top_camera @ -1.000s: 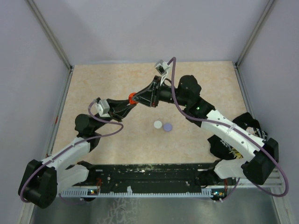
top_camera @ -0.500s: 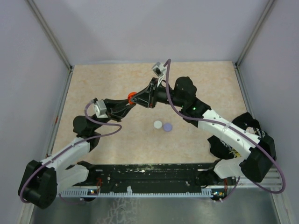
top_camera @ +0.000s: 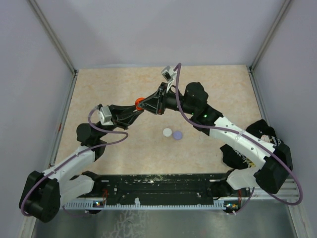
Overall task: Insert the wireless bluetooth earbuds into the charging case
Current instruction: Place the earbud in the charging case.
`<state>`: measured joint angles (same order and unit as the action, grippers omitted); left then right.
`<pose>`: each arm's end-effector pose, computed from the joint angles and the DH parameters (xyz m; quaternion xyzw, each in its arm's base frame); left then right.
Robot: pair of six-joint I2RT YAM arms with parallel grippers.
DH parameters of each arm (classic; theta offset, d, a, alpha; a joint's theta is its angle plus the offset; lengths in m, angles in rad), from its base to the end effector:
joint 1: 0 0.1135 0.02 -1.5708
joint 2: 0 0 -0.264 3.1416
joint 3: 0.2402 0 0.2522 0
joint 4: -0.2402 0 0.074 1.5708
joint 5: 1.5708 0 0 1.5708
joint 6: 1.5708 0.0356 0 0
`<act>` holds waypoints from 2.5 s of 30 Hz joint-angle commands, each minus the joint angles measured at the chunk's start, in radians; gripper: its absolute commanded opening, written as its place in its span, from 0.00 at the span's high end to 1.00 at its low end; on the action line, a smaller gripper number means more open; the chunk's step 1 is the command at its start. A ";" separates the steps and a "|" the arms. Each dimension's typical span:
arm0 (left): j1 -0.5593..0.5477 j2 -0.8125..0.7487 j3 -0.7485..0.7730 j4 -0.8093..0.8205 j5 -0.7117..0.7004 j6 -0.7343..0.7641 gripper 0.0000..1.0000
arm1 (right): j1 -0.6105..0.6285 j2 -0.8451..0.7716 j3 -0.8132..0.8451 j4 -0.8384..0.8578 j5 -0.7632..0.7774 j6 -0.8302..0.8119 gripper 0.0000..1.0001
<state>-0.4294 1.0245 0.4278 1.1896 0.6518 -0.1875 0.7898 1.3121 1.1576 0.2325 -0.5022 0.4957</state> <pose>0.1765 -0.1046 0.3082 0.3343 0.4076 -0.3972 0.7512 0.2051 0.2313 0.3985 -0.2768 0.6239 0.5613 0.4681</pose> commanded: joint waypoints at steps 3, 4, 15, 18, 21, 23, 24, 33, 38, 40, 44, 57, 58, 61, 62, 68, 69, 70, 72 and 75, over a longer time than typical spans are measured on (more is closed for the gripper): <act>0.003 -0.017 0.013 0.050 0.029 -0.011 0.97 | 0.008 -0.015 0.004 0.088 0.008 0.014 1.00; 0.003 -0.017 0.013 0.050 0.029 -0.014 0.97 | 0.008 -0.015 0.004 0.086 0.012 0.012 1.00; 0.003 -0.024 0.006 0.071 0.006 -0.020 0.97 | 0.008 -0.006 -0.003 0.023 0.023 0.003 1.00; 0.003 -0.024 0.004 0.083 0.002 -0.027 0.96 | 0.008 -0.010 -0.006 -0.001 0.044 -0.010 1.00; 0.004 -0.028 0.001 0.087 0.000 -0.029 0.96 | 0.008 -0.017 -0.012 -0.020 0.072 -0.009 1.00; 0.004 -0.032 -0.003 0.085 -0.003 -0.027 0.96 | 0.007 -0.021 -0.014 -0.032 0.090 -0.008 1.00; 0.003 -0.032 -0.005 0.085 -0.003 -0.028 0.96 | 0.008 -0.023 -0.017 -0.034 0.096 -0.006 1.00; 0.004 -0.030 -0.009 0.097 0.006 -0.033 0.96 | 0.008 -0.033 -0.022 -0.051 0.119 -0.006 0.89; 0.003 -0.035 -0.020 0.099 0.006 -0.037 0.96 | 0.008 -0.047 -0.021 -0.061 0.146 -0.022 0.87; 0.003 -0.036 -0.024 0.099 0.009 -0.039 0.96 | 0.008 -0.051 -0.020 -0.063 0.153 -0.030 0.86; 0.003 -0.036 -0.029 0.100 0.015 -0.044 0.97 | 0.008 -0.056 -0.015 -0.058 0.145 -0.046 0.84; 0.003 -0.041 -0.042 0.090 0.042 -0.060 0.97 | 0.008 -0.072 0.000 -0.078 0.176 -0.097 0.74; 0.003 -0.040 -0.043 0.087 0.044 -0.061 0.97 | 0.008 -0.074 0.002 -0.076 0.177 -0.101 0.72; 0.003 -0.036 -0.043 0.084 0.048 -0.071 0.97 | 0.008 -0.073 0.010 -0.084 0.176 -0.114 0.71; 0.003 -0.037 -0.043 0.084 0.050 -0.074 0.97 | 0.008 -0.071 0.014 -0.089 0.173 -0.117 0.71; 0.003 -0.036 -0.035 0.033 0.072 -0.076 0.98 | -0.003 -0.074 0.053 -0.139 0.143 -0.138 0.67; 0.003 -0.037 -0.034 0.020 0.078 -0.076 0.98 | -0.013 -0.072 0.069 -0.159 0.121 -0.140 0.66; 0.003 -0.039 -0.034 0.005 0.082 -0.075 0.99 | -0.028 -0.070 0.083 -0.176 0.091 -0.136 0.65; 0.003 -0.047 -0.034 -0.025 0.094 -0.073 0.99 | -0.066 -0.070 0.103 -0.187 0.014 -0.112 0.59; 0.004 -0.065 -0.034 -0.071 0.113 -0.064 0.99 | -0.128 -0.060 0.117 -0.190 -0.107 -0.070 0.50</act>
<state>-0.4248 0.9981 0.3901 1.1507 0.6983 -0.2478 0.7361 1.2716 1.1961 0.0299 -0.4637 0.3943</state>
